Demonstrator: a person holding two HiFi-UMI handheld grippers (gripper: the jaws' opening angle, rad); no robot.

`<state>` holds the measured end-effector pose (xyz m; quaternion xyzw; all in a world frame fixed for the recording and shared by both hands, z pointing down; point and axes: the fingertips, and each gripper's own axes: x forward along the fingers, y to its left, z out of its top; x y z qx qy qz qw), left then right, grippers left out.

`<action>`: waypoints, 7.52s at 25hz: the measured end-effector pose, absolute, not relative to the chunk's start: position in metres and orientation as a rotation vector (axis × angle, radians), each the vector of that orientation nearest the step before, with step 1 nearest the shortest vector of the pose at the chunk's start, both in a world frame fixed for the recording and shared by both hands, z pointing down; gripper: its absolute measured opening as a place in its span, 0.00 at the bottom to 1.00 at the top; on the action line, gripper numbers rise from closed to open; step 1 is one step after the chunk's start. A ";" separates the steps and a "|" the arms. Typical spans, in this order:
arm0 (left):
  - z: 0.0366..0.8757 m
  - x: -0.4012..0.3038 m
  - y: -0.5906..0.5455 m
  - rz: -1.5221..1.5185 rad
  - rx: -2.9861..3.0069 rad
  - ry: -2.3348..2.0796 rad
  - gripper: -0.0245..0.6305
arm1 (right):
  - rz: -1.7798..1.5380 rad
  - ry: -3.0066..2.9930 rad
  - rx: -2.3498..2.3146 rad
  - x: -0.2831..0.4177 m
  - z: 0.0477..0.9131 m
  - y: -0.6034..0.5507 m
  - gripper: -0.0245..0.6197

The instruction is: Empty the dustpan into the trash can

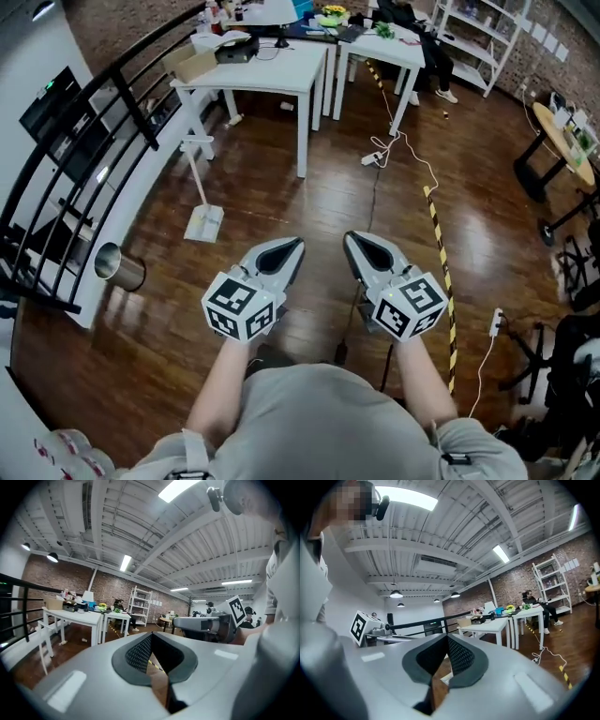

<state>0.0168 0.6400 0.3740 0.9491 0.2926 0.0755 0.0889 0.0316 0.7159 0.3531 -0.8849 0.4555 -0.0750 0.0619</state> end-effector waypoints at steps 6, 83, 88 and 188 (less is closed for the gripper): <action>0.377 -0.015 0.521 0.224 2.895 0.590 0.05 | -0.245 1.651 -2.528 0.014 0.356 0.587 0.04; 0.539 0.264 0.017 0.574 2.727 0.248 0.05 | -0.936 1.436 -2.672 0.420 0.663 0.053 0.45; 0.548 0.261 0.007 0.596 2.711 0.183 0.05 | -0.905 1.433 -2.679 0.435 0.672 0.028 0.46; 0.472 -0.174 -0.492 0.108 2.610 -1.017 0.05 | -0.266 2.798 -1.789 -0.039 0.357 -0.664 0.34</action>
